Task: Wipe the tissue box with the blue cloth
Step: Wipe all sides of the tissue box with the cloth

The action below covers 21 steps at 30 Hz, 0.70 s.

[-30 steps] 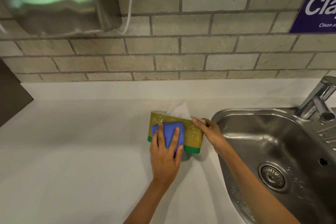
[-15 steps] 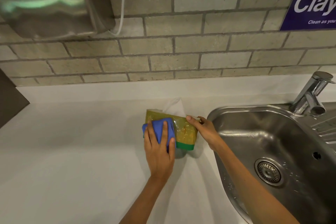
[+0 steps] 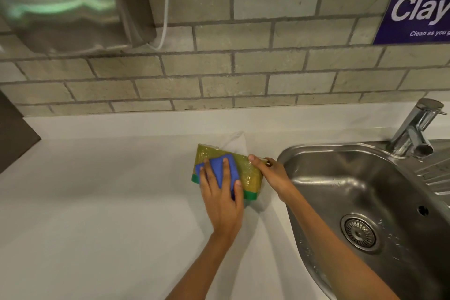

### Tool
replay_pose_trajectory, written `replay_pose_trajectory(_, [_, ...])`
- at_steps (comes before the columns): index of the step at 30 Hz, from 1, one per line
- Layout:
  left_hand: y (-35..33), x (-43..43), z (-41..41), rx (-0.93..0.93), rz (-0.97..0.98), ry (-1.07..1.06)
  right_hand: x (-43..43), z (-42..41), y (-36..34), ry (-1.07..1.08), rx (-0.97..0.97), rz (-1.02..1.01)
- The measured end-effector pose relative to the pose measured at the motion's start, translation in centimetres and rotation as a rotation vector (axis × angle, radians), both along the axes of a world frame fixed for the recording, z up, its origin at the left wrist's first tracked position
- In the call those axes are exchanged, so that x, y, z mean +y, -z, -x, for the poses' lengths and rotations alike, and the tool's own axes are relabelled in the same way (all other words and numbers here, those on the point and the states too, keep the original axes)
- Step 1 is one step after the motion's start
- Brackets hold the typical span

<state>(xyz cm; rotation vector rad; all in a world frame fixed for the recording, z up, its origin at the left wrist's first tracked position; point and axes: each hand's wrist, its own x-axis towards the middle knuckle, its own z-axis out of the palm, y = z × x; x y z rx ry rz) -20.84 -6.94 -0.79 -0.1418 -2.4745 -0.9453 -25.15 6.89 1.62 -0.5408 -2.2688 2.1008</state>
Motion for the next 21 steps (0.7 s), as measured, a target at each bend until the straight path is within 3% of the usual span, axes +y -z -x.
replay_pose_trajectory(5, [2.4,0.0,-1.9,0.165,0.207,0.203,0.1,-0.3,0.0,-0.011,0.032,-0.012])
replay_pose_trajectory(11, [0.9,-0.4,-0.7,0.028,-0.035,0.028,-0.2,0.2,0.1,-0.005,0.01,0.01])
replay_pose_trajectory(17, [3.3,-0.1,-1.7,0.264,0.291,0.243,0.0,0.0,-0.1,-0.001,0.022,0.008])
replay_pose_trajectory(21, [1.1,-0.4,0.0,0.134,0.083,0.156,-0.1,0.0,-0.1,0.016,0.015,0.001])
